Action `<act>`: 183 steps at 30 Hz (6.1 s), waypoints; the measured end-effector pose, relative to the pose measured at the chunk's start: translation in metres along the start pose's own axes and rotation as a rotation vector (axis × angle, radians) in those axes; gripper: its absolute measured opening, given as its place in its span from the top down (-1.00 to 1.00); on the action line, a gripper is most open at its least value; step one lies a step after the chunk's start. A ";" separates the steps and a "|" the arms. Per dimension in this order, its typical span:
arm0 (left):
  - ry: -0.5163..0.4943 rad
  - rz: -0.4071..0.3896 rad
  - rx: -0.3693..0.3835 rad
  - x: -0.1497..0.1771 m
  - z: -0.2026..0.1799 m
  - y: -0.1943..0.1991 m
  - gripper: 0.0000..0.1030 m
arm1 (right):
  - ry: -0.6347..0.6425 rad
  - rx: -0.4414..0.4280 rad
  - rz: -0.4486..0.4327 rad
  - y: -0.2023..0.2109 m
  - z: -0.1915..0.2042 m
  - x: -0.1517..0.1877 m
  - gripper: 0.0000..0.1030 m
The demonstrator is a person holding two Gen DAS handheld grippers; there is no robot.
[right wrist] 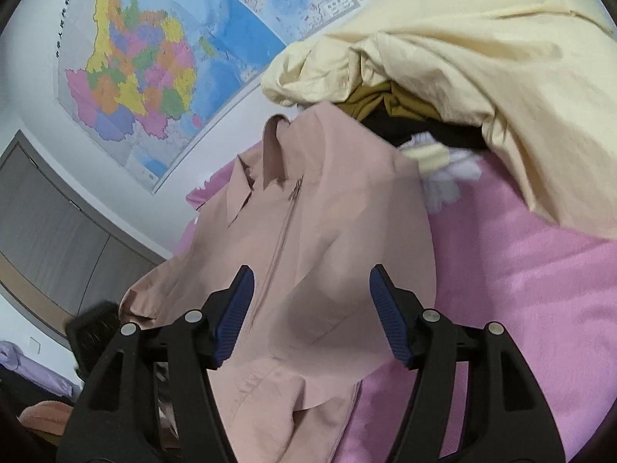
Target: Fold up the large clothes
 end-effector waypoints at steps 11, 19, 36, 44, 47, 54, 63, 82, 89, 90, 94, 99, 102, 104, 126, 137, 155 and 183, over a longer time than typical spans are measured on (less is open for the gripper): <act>-0.067 -0.236 -0.397 -0.069 0.065 0.086 0.93 | 0.007 0.010 -0.018 -0.011 -0.011 -0.012 -0.28; -0.084 -0.001 -0.293 -0.002 0.062 0.051 -0.33 | -0.035 0.017 0.020 -0.024 -0.028 -0.004 -0.32; -0.191 -0.227 -0.525 -0.042 0.058 0.096 0.95 | -0.026 0.001 -0.027 -0.019 -0.024 -0.020 -0.35; -0.060 -0.198 -0.763 -0.074 0.147 0.106 0.93 | 0.050 0.050 0.001 -0.052 -0.021 -0.031 -0.56; -0.016 -0.092 -0.802 -0.060 0.177 0.082 0.86 | 0.046 0.065 0.064 -0.076 -0.029 -0.024 -0.59; -0.008 -0.048 -0.845 -0.054 0.198 0.072 0.67 | -0.012 -0.064 0.160 -0.107 -0.025 -0.013 0.54; 0.018 -0.077 -0.890 -0.074 0.212 0.069 0.55 | 0.151 0.130 0.046 -0.092 -0.011 -0.056 0.63; -0.056 -0.346 -1.034 -0.008 0.142 0.218 -0.32 | 0.470 -0.063 0.120 -0.081 0.122 0.015 -0.31; 0.017 -0.262 -1.136 0.043 0.164 0.254 -0.32 | 0.512 0.016 0.334 -0.159 0.114 0.069 -0.23; 0.037 -0.242 -1.143 0.051 0.169 0.257 -0.30 | 0.508 0.014 0.324 -0.158 0.116 0.070 -0.26; 0.085 -0.180 -1.119 0.070 0.185 0.261 0.46 | 0.523 -0.135 0.307 -0.140 0.158 0.072 -0.29; 0.134 -0.256 -1.031 0.059 0.180 0.273 0.81 | 0.609 -0.424 0.396 -0.134 0.245 0.120 -0.40; 0.162 -0.294 -0.948 0.045 0.171 0.273 0.84 | 0.657 -0.609 0.492 -0.139 0.304 0.175 -0.41; 0.178 -0.299 -0.894 0.035 0.167 0.267 0.85 | 0.683 -0.683 0.516 -0.142 0.334 0.206 -0.46; 0.090 -0.562 -0.653 -0.027 0.101 0.273 0.10 | 0.520 -0.572 0.242 -0.086 0.292 0.048 0.96; 0.101 -0.289 -0.706 -0.028 0.159 0.163 -0.08 | 0.332 -0.017 0.270 -0.087 0.095 0.015 -0.14; 0.114 -0.158 -0.764 -0.027 0.194 0.098 0.47 | 0.512 -0.093 0.187 -0.023 0.065 0.062 -0.51; -0.019 -0.254 -0.799 -0.049 0.156 0.096 -0.02 | 0.455 0.154 -0.091 -0.022 0.057 -0.009 -0.38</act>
Point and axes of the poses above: each gripper's, at about its wrist camera, not at the fingertips, and y roughly against the way its jaws point, z to its left, x to its underside, the point moved 3 cm from there along -y, roughly the way its jaws point, and after that the axes turned 14 degrees about -z, right-handed, at the moved point
